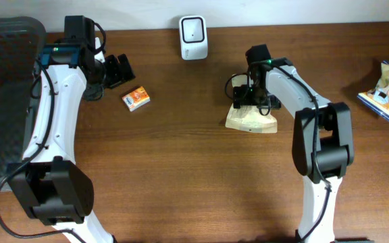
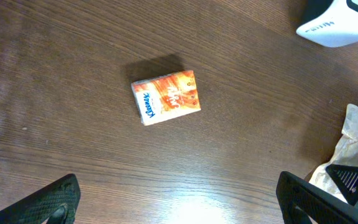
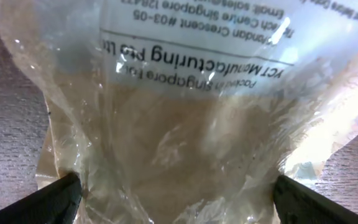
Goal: Scan the item barcode
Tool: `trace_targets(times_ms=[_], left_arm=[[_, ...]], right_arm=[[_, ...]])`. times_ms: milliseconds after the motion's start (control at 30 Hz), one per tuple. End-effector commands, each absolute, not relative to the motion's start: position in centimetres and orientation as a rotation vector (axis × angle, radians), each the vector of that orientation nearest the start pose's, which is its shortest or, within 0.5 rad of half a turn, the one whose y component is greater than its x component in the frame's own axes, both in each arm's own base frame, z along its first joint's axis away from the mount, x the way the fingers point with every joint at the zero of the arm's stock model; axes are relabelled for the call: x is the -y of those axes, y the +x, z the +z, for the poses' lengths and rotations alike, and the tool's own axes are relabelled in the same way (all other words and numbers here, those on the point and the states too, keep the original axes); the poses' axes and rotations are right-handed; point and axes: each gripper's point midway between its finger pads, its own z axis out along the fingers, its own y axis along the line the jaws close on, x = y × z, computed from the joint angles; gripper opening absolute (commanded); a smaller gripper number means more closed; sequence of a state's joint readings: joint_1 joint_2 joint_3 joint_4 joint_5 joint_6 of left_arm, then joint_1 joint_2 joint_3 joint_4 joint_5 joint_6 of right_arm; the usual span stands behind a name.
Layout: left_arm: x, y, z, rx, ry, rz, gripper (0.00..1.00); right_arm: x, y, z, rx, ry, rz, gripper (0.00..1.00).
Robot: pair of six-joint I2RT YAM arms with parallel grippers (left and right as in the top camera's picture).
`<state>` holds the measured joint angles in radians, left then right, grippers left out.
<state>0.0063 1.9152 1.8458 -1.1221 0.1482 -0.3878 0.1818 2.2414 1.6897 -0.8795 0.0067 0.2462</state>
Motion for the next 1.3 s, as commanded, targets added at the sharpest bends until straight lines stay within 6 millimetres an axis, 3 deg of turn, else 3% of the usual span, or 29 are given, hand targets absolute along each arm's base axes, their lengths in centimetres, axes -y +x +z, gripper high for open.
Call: trace_targets(times_ms=[0, 67, 200, 333, 433, 500, 567, 700, 867, 1000, 1133, 1267], left_arm=[[2.1, 44.8, 18.2, -2.728, -0.491, -0.292, 0.99], [2.1, 44.8, 18.2, -2.728, -0.491, -0.292, 0.99], [2.1, 44.8, 18.2, -2.728, -0.491, -0.292, 0.99], [2.1, 44.8, 18.2, -2.728, -0.491, -0.292, 0.99], [2.1, 44.8, 18.2, -2.728, -0.491, -0.292, 0.99], [2.1, 44.8, 18.2, -2.728, -0.491, -0.292, 0.99], [2.1, 44.8, 18.2, -2.728, -0.490, -0.292, 0.99], [2.1, 44.8, 18.2, -2.728, -0.491, -0.292, 0.99], [2.1, 44.8, 18.2, -2.728, -0.491, -0.292, 0.99], [2.1, 44.8, 18.2, -2.728, -0.491, -0.292, 0.99], [2.1, 44.8, 18.2, -2.728, -0.491, -0.292, 0.99], [2.1, 44.8, 18.2, -2.728, -0.491, -0.292, 0.99]], right_arm=[[-7.7, 41.7, -5.2, -3.122, 0.150, 0.004, 0.82], [-7.6, 41.3, -5.9, -3.125, 0.150, 0.003, 0.60], [-7.6, 41.3, -5.9, -3.125, 0.150, 0.004, 0.41], [-7.7, 41.7, -5.2, -3.124, 0.150, 0.005, 0.33], [-7.9, 42.6, -3.7, -3.115, 0.149, 0.008, 0.30], [-8.0, 43.3, -2.6, -3.106, 0.148, 0.011, 0.21], [-8.1, 43.7, -1.8, -3.101, 0.148, 0.013, 0.18], [-8.2, 43.7, -1.5, -3.103, 0.148, 0.021, 0.05], [-8.4, 43.6, -1.4, -3.109, 0.148, 0.040, 0.04], [-8.5, 44.2, 0.0, -3.099, 0.147, 0.043, 0.04], [-9.0, 46.4, 4.7, -3.038, 0.137, 0.068, 0.04], [-10.9, 48.8, 9.3, -2.938, 0.024, 0.185, 0.04]])
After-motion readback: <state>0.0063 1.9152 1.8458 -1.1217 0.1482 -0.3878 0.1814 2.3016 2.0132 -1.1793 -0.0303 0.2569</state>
